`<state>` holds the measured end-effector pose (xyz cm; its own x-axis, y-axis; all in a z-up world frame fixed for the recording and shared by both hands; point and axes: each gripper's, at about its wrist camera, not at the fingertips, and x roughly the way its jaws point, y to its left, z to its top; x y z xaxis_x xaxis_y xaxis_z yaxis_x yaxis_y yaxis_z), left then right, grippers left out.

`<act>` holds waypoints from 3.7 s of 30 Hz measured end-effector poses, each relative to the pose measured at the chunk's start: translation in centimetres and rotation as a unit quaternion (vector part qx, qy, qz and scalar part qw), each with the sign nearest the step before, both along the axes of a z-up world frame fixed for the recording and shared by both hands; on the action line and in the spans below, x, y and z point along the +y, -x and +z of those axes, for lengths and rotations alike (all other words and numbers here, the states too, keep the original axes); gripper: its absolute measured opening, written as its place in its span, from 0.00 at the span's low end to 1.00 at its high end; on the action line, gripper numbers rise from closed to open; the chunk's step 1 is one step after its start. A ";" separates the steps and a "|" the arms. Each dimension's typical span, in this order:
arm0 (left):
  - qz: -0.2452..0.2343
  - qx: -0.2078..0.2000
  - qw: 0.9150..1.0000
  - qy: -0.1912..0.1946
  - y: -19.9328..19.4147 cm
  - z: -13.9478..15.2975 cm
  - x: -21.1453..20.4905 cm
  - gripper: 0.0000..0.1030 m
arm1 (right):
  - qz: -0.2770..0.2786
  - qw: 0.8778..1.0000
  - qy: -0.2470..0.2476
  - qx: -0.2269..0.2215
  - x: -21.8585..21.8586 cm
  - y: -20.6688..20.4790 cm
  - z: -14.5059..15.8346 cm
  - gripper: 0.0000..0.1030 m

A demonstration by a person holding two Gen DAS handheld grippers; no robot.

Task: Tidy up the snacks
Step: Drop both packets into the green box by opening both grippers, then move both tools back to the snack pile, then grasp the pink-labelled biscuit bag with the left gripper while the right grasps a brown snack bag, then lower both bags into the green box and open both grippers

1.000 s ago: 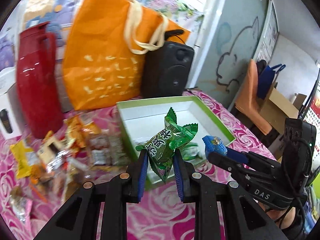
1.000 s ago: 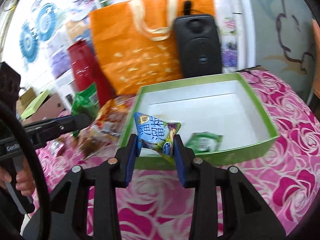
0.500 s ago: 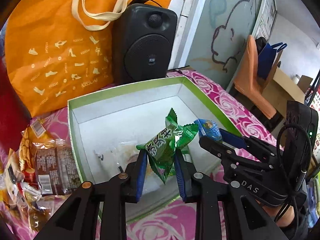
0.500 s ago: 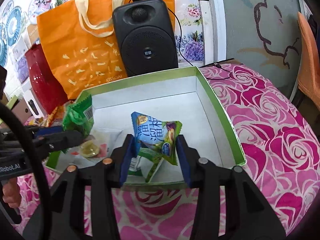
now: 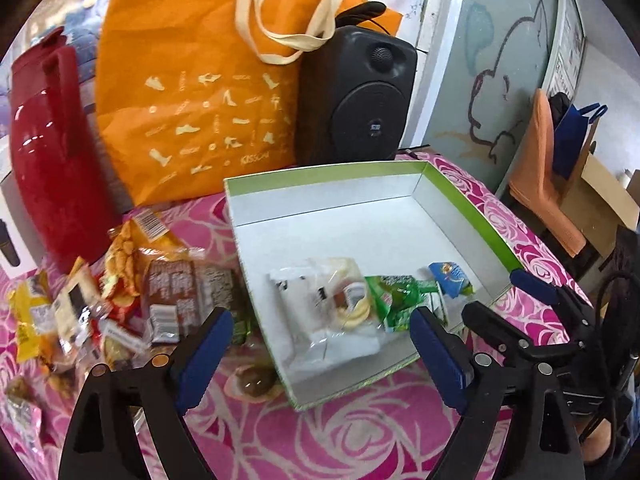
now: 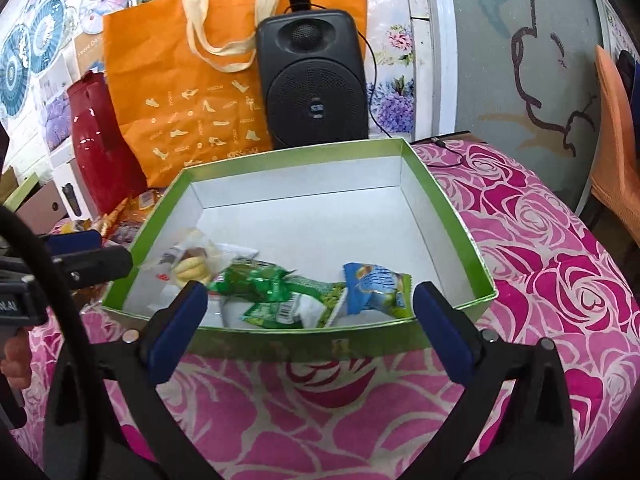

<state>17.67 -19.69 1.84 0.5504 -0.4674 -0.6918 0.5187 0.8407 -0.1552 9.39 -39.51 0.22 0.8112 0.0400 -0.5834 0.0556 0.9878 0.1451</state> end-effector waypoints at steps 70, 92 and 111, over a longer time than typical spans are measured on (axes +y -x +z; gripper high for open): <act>0.177 0.136 0.974 0.043 1.5 -7.8 27.4 0.51 | 0.208 0.964 -0.068 0.149 23.1 -3.3 -5.0 0.52; 0.163 0.082 0.981 0.060 4.3 -3.6 25.4 0.36 | 0.218 0.969 -0.082 0.084 22.0 -1.5 -1.5 0.39; -0.012 0.006 0.996 0.085 1.8 4.6 7.1 0.36 | 0.028 0.998 -0.064 -0.006 5.1 1.6 3.5 0.40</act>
<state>15.89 -12.59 6.48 0.5289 -0.5919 -0.6082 0.5360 0.7886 -0.3014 7.82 -34.37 3.68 0.8122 0.1603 -0.5610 -0.0025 0.9625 0.2714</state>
